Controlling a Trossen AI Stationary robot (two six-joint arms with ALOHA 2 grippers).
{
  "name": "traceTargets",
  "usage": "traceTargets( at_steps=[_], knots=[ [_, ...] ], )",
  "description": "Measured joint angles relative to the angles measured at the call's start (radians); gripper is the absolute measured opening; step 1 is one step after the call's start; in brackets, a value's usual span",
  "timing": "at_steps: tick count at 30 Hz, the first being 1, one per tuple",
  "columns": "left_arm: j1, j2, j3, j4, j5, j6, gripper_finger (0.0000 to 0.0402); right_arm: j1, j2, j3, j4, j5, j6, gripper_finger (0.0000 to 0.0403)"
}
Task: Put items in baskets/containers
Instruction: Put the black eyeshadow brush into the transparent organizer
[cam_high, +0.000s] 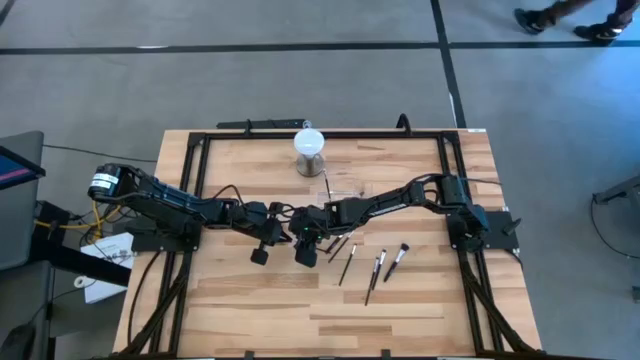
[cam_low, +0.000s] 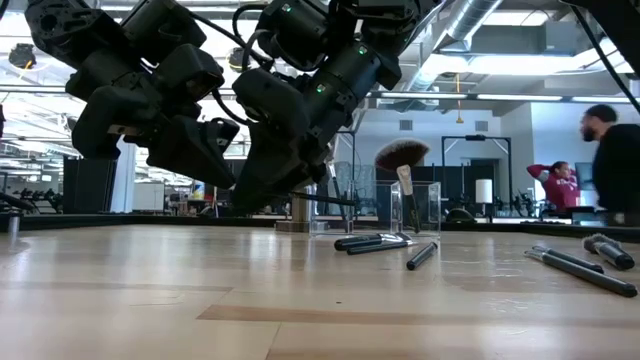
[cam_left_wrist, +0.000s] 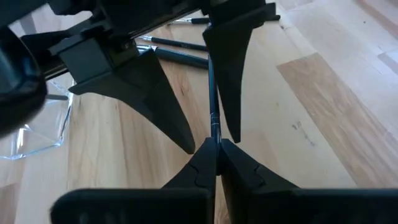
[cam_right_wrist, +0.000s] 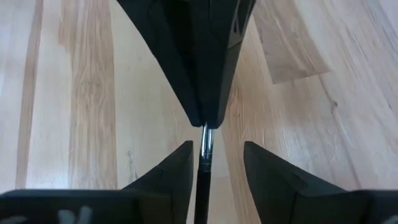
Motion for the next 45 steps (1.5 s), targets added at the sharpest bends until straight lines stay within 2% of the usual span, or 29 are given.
traceTargets(
  at_steps=[8,15,22,29,34,38,42,45],
  knots=[
    [0.0,-0.002,0.0,0.005,0.0,-0.003,0.0011,-0.002,-0.002,-0.001,0.005,0.0,-0.006,0.0078],
    [0.0,-0.002,0.0,0.003,-0.003,-0.003,0.0013,-0.001,0.0,-0.001,0.005,-0.004,-0.008,0.0012],
    [0.001,-0.002,0.0,0.006,-0.004,-0.01,0.0029,-0.001,0.0,-0.001,0.007,-0.003,0.018,0.0011],
    [-0.001,-0.02,0.0,0.017,-0.097,-0.029,0.0053,0.008,0.0,-0.001,-0.041,0.003,0.067,0.0011],
    [0.0,-0.108,0.001,0.022,-0.179,-0.029,0.0069,0.002,-0.009,-0.002,-0.128,0.009,0.072,0.0005],
    [0.0,-0.237,0.003,0.021,-0.24,-0.031,0.0072,-0.011,-0.045,-0.003,-0.168,0.07,0.039,0.001],
    [0.0,-0.385,0.004,0.025,-0.343,-0.079,0.0066,-0.026,-0.136,-0.003,-0.195,0.103,0.025,0.0005],
    [0.0,-0.483,0.003,0.012,-0.368,-0.082,0.0064,-0.018,-0.241,-0.003,-0.239,0.213,-0.018,0.0005]
  ],
)
